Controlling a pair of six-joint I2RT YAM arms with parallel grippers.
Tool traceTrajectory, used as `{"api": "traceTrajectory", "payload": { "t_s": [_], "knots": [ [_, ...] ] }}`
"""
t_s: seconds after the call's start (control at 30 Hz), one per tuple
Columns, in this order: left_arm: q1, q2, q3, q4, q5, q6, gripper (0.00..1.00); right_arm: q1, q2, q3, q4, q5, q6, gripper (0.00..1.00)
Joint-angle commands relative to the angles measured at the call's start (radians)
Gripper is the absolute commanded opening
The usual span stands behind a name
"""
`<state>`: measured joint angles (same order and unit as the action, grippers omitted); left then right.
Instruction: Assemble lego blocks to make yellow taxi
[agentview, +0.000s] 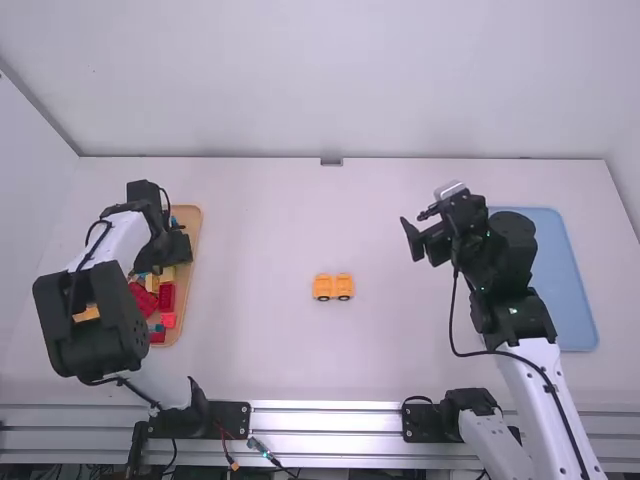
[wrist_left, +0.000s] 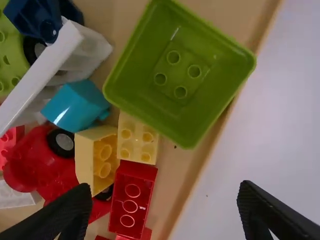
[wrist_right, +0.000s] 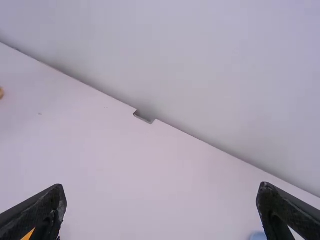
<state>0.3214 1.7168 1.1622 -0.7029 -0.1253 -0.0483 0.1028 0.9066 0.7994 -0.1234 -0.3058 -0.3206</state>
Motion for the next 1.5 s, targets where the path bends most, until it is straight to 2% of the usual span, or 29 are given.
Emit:
{"api": "traceTrajectory", "payload": {
  "t_s": [0.0, 0.2, 0.37, 0.6, 0.83, 1.2, 1.47],
  "knots": [
    [0.034, 0.014, -0.003, 0.003, 0.034, 0.009, 0.77, 0.004, 0.003, 0.037, 0.003, -0.019, 0.008, 0.99],
    [0.139, 0.069, 0.014, -0.018, 0.091, 0.032, 0.73, 0.006, 0.002, 0.037, 0.006, -0.02, 0.008, 0.99],
    [0.168, 0.084, 0.014, -0.017, 0.161, 0.149, 0.6, 0.04, 0.002, 0.037, 0.015, -0.018, -0.002, 0.99],
    [0.159, 0.084, 0.01, 0.017, 0.163, 0.178, 0.62, 0.082, 0.002, 0.037, 0.022, -0.008, -0.003, 0.99],
    [0.156, 0.084, -0.034, 0.076, 0.163, 0.229, 0.62, 0.072, 0.003, 0.037, 0.022, -0.009, -0.002, 0.99],
    [0.157, 0.084, -0.109, 0.171, 0.181, 0.241, 0.57, 0.072, 0.002, 0.037, 0.022, -0.008, -0.002, 0.99],
    [0.161, 0.084, -0.078, 0.156, 0.19, 0.21, 0.48, 0.08, 0.003, 0.037, 0.033, -0.008, -0.002, 0.99]
  ]
}}
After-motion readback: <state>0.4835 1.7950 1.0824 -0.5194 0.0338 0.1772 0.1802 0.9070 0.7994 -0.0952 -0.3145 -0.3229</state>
